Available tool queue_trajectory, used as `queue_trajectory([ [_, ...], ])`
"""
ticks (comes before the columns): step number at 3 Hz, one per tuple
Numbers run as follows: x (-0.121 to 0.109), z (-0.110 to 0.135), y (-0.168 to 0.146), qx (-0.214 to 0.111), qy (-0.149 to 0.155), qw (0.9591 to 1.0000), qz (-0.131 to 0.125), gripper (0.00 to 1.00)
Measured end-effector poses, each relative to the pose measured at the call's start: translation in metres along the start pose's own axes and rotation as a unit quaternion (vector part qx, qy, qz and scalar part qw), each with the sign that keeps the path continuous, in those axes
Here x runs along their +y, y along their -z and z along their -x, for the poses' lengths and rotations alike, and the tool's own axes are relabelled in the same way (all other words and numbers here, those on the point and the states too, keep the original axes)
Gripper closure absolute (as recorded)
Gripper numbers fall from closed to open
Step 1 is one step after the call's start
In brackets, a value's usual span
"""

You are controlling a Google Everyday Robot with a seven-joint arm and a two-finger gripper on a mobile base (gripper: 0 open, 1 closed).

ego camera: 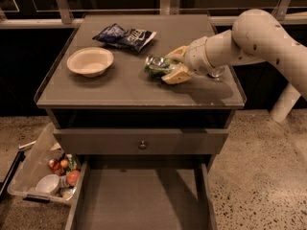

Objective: Pick green can from middle drawer and place on counter

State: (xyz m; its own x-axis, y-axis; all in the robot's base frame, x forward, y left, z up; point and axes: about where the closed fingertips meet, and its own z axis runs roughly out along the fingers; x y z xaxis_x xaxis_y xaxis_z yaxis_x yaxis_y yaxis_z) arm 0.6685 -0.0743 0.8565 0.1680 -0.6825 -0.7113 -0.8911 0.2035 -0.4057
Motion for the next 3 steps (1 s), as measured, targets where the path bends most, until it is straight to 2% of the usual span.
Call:
queue_trajectory([
  [1,0.0,0.0,0.0,0.0,0.0,1.0,0.0,0.11],
  [2,0.0,0.0,0.0,0.0,0.0,1.0,0.0,0.0],
  [3,0.0,0.0,-0.0001,0.0,0.0,1.0,0.0,0.0],
])
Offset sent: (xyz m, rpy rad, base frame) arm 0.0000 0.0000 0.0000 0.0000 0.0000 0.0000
